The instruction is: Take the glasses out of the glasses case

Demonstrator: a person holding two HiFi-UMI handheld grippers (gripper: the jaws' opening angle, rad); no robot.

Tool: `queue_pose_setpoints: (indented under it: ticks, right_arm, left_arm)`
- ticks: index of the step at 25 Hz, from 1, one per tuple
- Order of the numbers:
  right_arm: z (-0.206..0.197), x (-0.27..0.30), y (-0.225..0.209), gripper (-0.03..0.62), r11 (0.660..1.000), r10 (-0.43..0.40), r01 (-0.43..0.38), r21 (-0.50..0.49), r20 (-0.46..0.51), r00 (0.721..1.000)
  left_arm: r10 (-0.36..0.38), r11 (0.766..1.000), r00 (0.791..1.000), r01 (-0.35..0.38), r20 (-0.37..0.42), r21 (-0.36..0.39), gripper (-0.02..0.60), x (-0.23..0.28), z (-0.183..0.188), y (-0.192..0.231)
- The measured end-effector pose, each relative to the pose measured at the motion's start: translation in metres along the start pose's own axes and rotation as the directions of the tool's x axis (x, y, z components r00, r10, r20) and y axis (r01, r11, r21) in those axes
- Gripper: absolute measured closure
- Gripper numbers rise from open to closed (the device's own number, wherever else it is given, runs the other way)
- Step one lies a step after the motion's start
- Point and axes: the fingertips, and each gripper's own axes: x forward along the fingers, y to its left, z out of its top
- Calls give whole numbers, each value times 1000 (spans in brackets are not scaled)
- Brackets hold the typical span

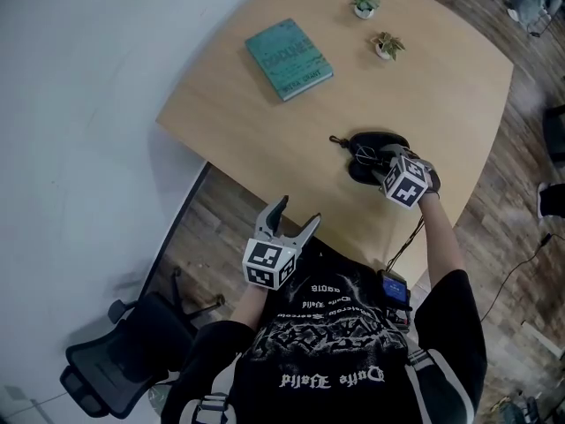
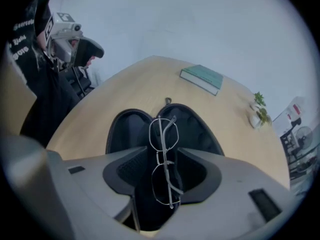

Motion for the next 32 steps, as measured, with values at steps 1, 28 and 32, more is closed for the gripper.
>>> queue_pose_setpoints:
  ticks: [1,28,32]
  right_arm:
    - [-1,1,2,431,1000,20,-20,23,6,1000]
    - [25,-34,-8,500,992,-88,75,97,146,985]
    - [32,-48,-4,502,991,-101,86,98,158,982]
  left_arm:
    - [-1,1000,1000,1,-5,3,225,1,-1,0]
    - [-30,997,1000,31,-9,73,225,10,0,-9]
    - [-33,997,999,32,12,67,225,8,4,-7]
